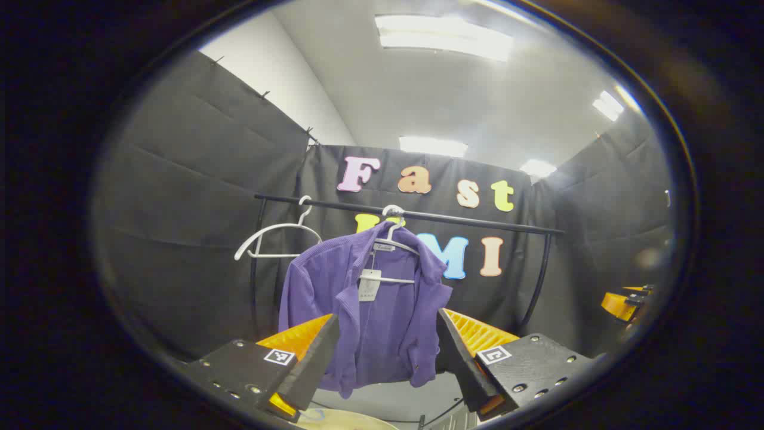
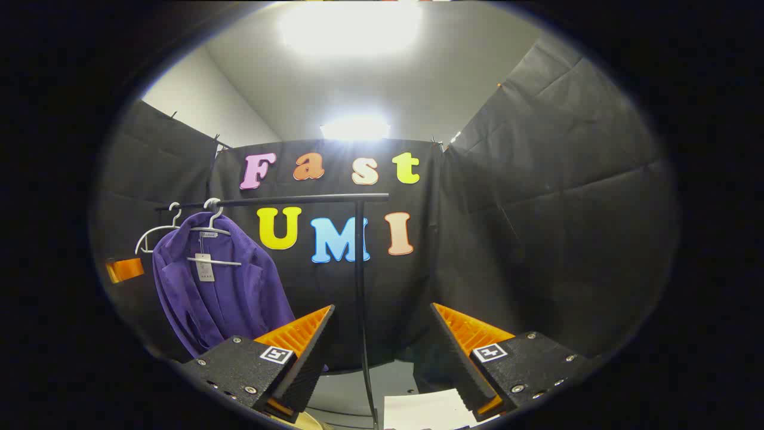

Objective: Grasp the clothes on the hanger with both hands and then place them into the laundry hamper below.

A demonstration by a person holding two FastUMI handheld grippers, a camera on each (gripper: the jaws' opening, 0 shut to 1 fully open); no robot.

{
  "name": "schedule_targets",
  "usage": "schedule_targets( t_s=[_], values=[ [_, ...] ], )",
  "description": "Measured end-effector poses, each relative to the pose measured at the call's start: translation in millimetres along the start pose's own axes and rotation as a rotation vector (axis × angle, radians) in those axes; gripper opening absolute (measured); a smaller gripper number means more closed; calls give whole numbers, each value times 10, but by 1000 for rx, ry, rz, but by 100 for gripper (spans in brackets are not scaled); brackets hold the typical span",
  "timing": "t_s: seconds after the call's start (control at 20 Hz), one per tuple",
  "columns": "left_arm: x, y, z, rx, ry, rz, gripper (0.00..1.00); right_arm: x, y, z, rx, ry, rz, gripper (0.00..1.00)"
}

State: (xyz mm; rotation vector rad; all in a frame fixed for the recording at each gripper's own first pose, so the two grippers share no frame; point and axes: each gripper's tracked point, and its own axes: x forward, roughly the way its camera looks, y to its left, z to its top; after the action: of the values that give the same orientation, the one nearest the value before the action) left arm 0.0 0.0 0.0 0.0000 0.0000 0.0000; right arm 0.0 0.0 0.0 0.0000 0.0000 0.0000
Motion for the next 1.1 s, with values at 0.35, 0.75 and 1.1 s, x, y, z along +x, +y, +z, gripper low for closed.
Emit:
schedule_targets(
  t_s=[0.35,0.75,1.1],
  values=[
    [-28,-123,38,42,-3,-14,99,18,9,-7,14,-1,-9,93],
    [-27,-66,-83,84,0,-17,94,88,386,-11,1,7,58,93],
    [25,133,-264,51,39,19,94,268,905,101,-18,24,168,93]
  ],
)
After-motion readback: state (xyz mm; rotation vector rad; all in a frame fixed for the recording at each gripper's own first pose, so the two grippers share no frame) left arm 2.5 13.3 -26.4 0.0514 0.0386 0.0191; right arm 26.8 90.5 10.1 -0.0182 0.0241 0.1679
